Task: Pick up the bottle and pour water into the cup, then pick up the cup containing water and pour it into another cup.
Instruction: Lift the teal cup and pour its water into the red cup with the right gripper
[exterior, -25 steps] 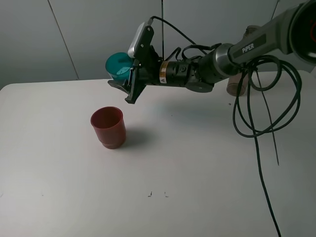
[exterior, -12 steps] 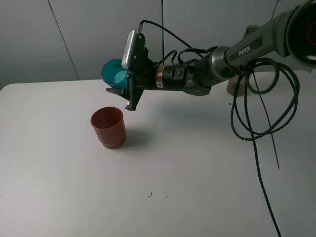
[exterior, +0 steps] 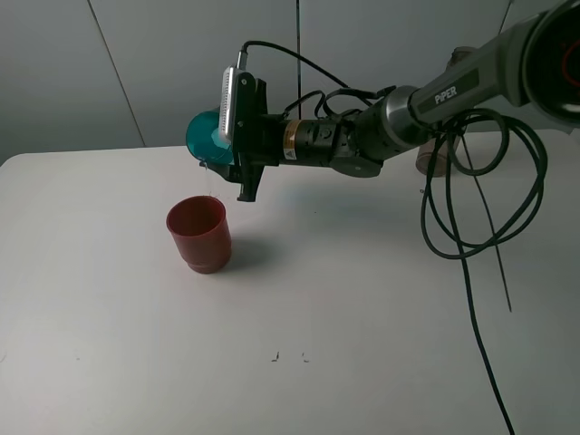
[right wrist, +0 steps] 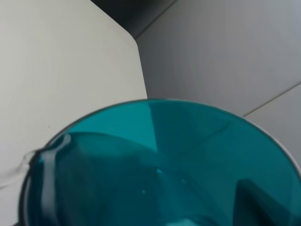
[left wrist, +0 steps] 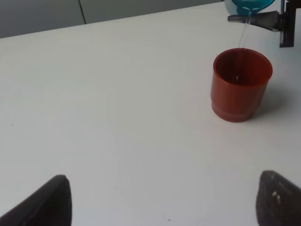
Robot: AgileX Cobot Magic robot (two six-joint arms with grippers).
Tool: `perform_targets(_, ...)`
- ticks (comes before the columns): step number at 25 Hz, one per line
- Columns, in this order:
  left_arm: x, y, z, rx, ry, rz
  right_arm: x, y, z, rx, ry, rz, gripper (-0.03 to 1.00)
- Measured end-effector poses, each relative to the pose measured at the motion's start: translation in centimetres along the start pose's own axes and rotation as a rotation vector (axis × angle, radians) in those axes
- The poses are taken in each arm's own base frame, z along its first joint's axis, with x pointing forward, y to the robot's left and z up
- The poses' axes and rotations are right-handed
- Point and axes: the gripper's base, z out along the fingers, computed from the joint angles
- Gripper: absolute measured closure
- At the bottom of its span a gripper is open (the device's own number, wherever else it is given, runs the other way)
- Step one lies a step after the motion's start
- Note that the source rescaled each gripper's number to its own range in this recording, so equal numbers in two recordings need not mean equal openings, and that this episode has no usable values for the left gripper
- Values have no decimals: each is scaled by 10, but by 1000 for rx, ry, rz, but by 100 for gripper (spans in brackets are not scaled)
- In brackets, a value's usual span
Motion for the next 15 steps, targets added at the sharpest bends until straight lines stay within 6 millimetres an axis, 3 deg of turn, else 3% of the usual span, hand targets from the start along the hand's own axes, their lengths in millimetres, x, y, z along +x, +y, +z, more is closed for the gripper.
perform_targets(15, 0, 3, 0, -36, 5, 19, -9, 5, 5, -7, -19, -178, 93)
